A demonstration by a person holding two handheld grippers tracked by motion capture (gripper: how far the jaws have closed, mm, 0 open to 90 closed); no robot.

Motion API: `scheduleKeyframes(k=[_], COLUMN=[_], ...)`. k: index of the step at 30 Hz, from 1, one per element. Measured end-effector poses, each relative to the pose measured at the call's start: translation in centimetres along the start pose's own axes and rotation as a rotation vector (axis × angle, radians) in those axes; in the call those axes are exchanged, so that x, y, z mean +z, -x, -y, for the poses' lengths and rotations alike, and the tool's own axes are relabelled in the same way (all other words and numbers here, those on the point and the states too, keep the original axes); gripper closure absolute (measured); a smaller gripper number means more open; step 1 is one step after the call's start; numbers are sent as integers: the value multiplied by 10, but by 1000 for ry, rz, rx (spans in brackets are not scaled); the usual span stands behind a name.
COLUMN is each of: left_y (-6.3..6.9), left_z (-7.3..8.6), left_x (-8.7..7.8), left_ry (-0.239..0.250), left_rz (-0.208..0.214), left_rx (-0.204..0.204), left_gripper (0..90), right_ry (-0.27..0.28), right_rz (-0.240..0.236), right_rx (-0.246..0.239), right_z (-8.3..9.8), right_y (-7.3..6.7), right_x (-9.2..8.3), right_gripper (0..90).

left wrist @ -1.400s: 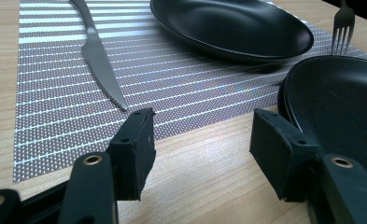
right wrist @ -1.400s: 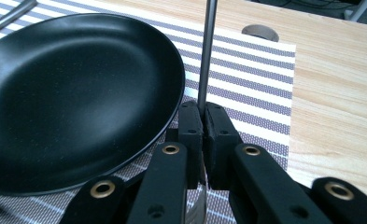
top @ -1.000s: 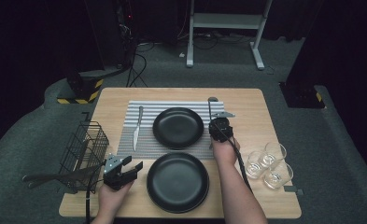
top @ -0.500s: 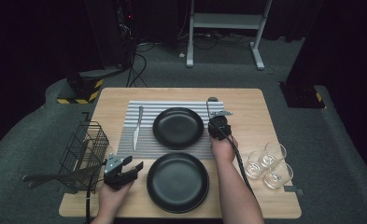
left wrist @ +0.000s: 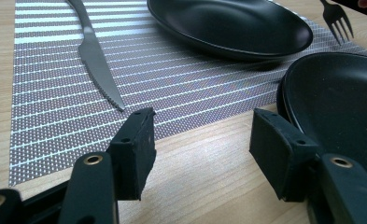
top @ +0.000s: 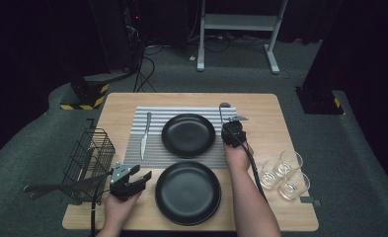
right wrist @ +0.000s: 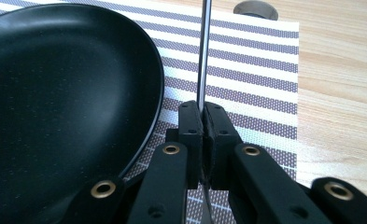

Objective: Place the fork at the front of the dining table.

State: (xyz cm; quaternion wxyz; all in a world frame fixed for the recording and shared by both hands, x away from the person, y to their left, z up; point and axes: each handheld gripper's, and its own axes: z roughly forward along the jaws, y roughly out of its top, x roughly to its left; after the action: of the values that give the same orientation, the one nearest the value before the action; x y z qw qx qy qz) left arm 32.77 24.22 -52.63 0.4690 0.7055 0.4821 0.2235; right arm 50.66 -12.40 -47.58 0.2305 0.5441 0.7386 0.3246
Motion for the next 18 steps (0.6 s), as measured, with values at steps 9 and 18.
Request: scheduleKeyframes(k=[9,18], left_y=[0,0], left_z=[0,0], left_x=[0,-1], left_ry=[-1,2], left_rz=[3,5], left_rx=[-2,-4], left_gripper=[405,406], right_ry=[-26,-39], right_rz=[-9,18], right_rx=[23,39], right_z=[2,5], right_y=[1,5], right_x=[2,14], right_gripper=[868,866])
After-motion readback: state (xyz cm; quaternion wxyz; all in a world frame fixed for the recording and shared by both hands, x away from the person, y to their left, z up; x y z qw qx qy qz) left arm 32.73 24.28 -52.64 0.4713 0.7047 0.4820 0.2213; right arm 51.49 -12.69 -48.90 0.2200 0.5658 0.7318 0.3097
